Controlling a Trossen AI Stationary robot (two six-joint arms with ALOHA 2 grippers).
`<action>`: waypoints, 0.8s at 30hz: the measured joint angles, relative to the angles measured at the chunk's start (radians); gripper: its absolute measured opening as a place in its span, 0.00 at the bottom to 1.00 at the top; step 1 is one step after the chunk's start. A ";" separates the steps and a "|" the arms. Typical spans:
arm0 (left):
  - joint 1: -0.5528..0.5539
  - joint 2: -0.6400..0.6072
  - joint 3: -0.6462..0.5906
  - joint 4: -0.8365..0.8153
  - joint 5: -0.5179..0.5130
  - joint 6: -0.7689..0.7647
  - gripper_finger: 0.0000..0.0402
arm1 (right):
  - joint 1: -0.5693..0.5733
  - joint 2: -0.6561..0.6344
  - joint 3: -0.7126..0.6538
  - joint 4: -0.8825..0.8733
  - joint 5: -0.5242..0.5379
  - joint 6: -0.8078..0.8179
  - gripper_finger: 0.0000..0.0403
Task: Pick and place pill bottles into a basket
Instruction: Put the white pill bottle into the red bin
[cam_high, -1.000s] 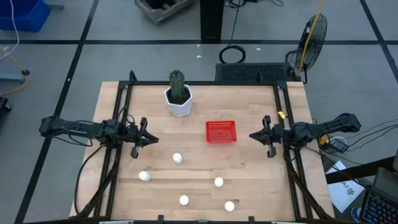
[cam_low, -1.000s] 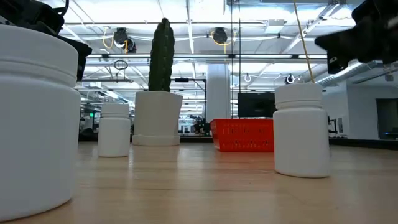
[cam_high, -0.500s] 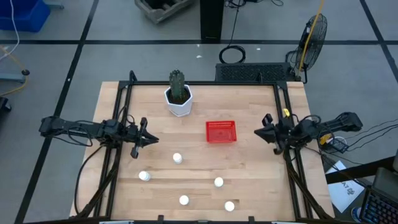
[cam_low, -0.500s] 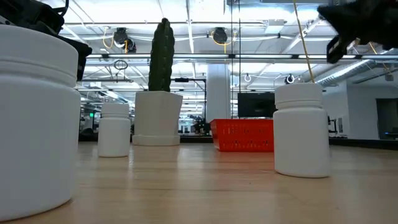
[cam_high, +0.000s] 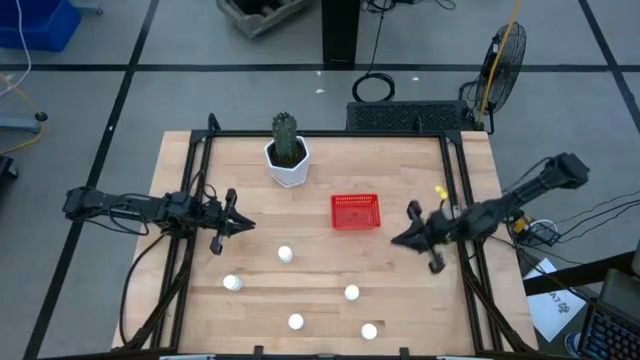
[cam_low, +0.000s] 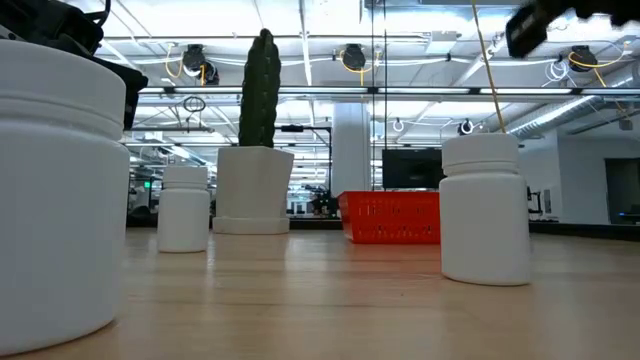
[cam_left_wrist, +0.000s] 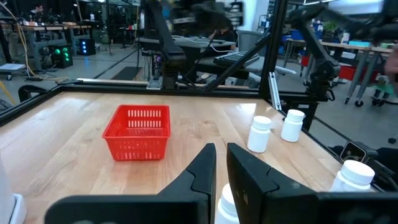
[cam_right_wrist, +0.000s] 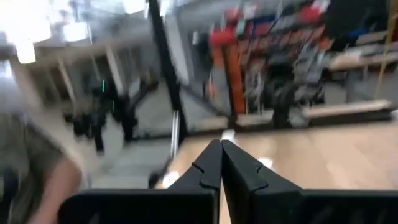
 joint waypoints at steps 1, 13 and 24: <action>0.000 0.000 0.000 0.000 0.000 0.000 0.12 | 0.035 0.054 0.059 -0.055 0.036 -0.001 0.00; 0.000 0.000 0.000 -0.001 0.000 0.000 0.12 | 0.363 0.650 0.794 -0.640 0.456 0.135 0.02; 0.000 0.000 0.000 0.000 0.000 0.000 0.12 | 0.409 0.978 0.953 -0.908 0.416 0.486 0.52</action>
